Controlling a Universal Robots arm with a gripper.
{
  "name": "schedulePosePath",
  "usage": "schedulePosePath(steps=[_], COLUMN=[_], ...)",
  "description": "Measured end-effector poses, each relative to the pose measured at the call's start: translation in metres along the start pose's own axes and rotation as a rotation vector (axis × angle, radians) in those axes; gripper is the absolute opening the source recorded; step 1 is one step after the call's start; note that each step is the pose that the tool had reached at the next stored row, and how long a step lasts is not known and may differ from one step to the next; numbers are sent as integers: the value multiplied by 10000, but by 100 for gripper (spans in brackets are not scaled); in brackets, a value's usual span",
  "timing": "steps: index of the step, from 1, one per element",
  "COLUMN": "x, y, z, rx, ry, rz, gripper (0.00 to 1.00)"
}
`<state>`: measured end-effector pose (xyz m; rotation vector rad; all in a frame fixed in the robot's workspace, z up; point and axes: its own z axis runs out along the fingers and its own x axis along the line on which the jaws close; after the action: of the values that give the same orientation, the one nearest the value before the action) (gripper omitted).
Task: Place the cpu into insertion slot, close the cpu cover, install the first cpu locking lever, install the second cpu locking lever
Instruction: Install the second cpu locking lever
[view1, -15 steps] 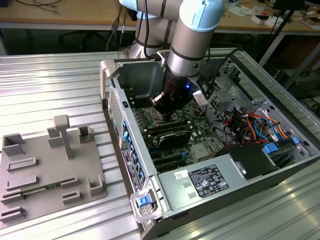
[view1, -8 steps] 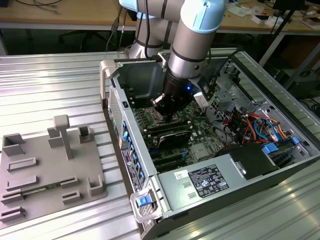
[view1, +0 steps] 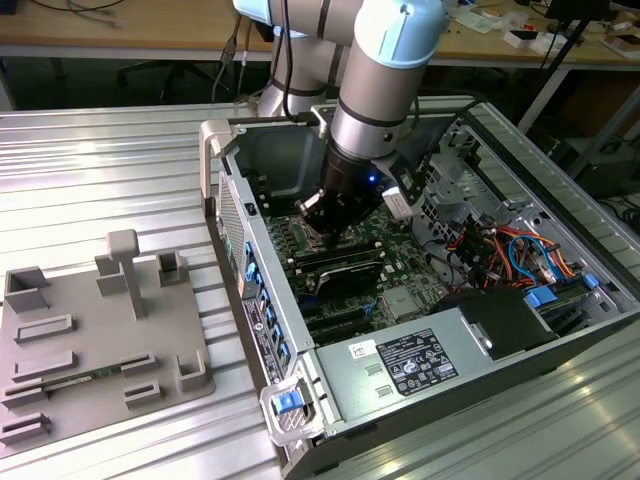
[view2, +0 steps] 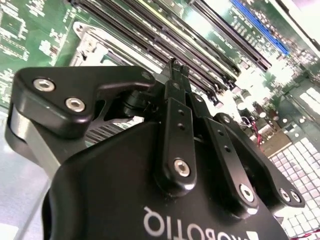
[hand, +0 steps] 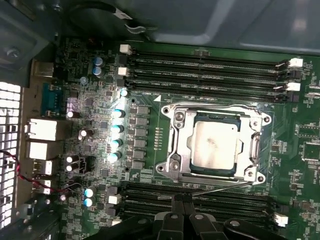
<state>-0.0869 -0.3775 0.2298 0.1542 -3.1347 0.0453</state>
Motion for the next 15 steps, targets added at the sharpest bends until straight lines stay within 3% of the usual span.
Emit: schedulePosePath(steps=[8,15], x=[83,84], y=[7,8], z=[15,31], rx=[2,-19], ry=[3,-1], rz=[33,39], gripper=[11,11])
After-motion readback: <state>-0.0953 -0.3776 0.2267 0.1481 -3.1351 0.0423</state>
